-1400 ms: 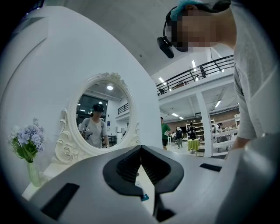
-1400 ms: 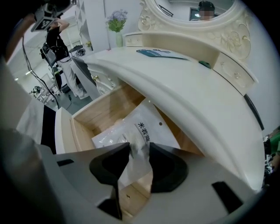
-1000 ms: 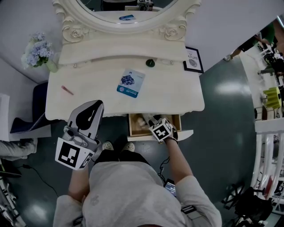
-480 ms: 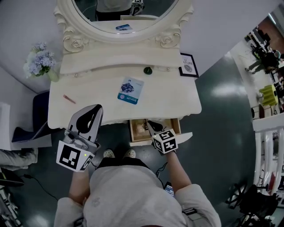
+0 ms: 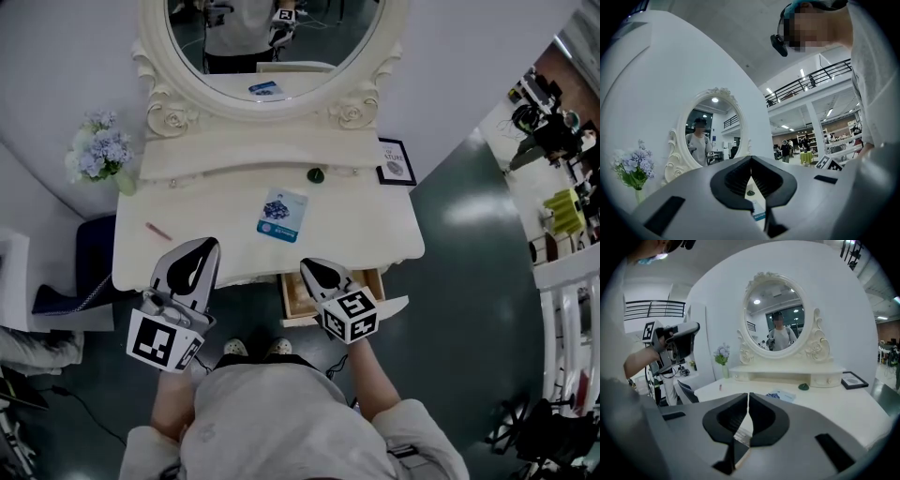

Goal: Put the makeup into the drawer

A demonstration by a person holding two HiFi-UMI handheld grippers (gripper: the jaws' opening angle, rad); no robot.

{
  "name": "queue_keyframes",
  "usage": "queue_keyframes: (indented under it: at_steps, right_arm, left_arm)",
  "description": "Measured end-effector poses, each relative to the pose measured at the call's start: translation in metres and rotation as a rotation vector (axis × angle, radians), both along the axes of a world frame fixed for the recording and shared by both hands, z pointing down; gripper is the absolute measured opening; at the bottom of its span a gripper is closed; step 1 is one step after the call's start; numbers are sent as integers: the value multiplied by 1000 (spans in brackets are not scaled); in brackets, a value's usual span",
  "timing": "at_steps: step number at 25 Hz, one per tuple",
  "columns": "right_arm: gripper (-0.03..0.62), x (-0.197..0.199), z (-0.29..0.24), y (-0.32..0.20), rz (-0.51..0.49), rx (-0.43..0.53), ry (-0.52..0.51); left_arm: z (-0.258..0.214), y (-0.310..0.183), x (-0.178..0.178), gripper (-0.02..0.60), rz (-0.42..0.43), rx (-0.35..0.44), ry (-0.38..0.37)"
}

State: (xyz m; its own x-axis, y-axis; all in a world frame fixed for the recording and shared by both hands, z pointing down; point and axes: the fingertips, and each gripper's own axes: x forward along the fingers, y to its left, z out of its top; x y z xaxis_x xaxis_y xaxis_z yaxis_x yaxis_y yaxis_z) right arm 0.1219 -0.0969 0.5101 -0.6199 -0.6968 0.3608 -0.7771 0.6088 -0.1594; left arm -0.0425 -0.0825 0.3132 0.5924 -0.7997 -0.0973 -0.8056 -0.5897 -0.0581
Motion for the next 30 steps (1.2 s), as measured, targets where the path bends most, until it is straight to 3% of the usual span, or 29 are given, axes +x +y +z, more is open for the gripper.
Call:
queue_keyframes:
  at_steps: [9, 30]
  right_arm:
    - [26, -26, -65, -3, -23, 135, -64]
    - [26, -36, -168, 14, -22, 349, -180]
  left_arm:
    - [-6, 5, -17, 14, -19, 13, -3]
    - [-18, 15, -35, 14, -40, 40, 18]
